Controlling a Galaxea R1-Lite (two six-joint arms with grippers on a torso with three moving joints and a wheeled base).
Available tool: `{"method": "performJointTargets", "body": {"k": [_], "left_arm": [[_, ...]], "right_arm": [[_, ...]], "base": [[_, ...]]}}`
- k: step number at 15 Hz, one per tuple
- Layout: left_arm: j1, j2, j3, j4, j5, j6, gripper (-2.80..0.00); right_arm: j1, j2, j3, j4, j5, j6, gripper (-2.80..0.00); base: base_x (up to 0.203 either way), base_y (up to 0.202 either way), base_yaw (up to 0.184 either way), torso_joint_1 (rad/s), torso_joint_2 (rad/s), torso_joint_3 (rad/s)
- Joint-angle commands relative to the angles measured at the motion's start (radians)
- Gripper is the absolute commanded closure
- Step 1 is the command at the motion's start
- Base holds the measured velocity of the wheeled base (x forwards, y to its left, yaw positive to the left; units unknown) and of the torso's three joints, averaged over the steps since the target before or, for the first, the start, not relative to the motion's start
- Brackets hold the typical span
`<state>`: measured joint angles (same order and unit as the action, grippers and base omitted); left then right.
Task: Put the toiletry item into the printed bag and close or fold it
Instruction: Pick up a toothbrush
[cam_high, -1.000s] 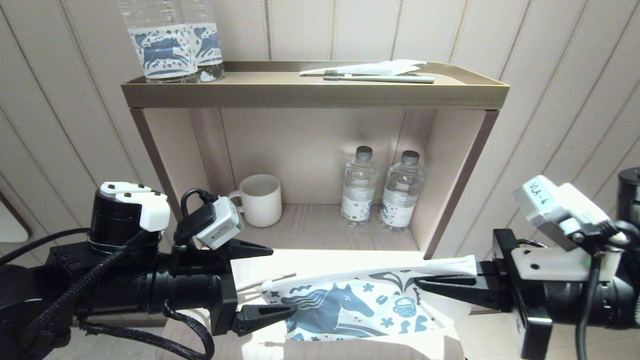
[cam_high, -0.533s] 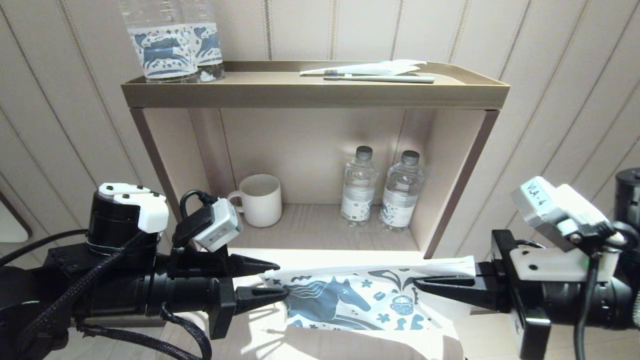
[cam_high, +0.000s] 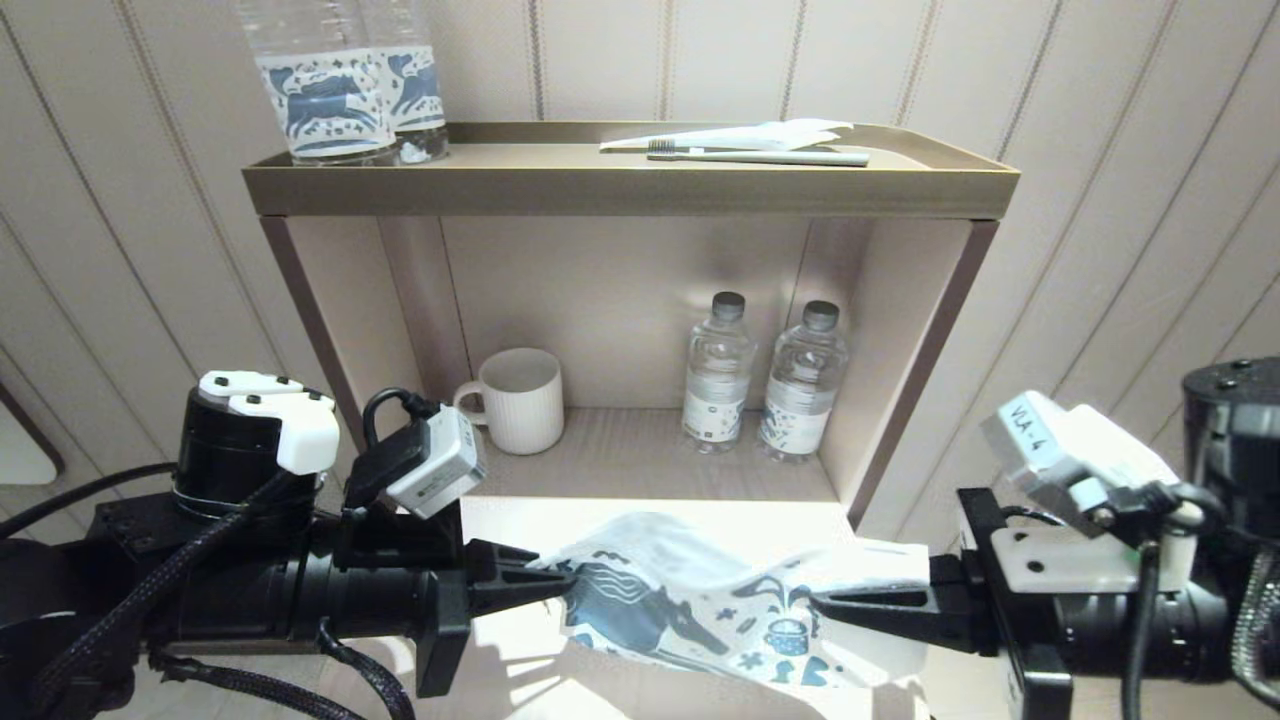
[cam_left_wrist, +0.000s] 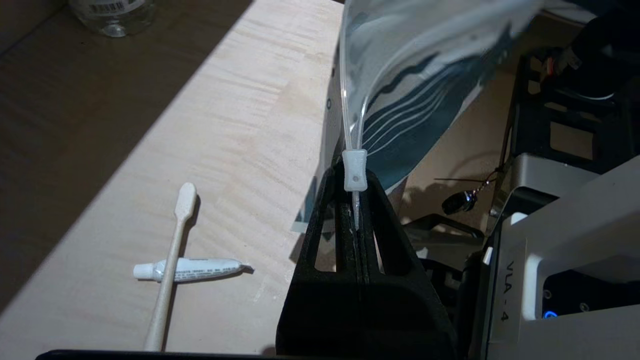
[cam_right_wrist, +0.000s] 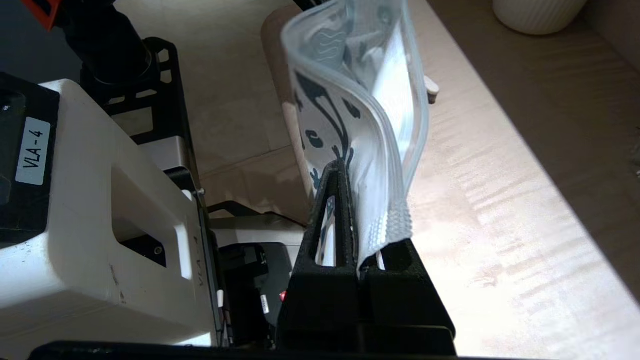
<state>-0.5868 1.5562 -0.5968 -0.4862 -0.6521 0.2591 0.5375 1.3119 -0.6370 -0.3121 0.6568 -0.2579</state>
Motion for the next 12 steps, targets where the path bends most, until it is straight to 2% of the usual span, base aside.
{"method": "performJointTargets", "body": {"k": [1,8,12], "left_arm": [[-0.024,-0.002,0.004,-0.003,0.001,0.003,0.00],[-0.069,0.006,0.003,-0.003,0.008,0.002,0.00],[-0.081,0.010,0.002,-0.005,0.046,0.000,0.00]], "right_arm": [[0.033,0.042,0.013,-0.004,0.002,-0.003,0.00],[0.047,0.115,0.010,-0.028,-0.005,-0.004,0.00],[0.047,0.115,0.011,-0.042,-0.008,-0.003,0.00]], "base": [[0.000,0.000,0.000,0.000,0.00,0.000],[0.000,0.000,0.000,0.000,0.00,0.000],[0.000,0.000,0.000,0.000,0.00,0.000]]}}
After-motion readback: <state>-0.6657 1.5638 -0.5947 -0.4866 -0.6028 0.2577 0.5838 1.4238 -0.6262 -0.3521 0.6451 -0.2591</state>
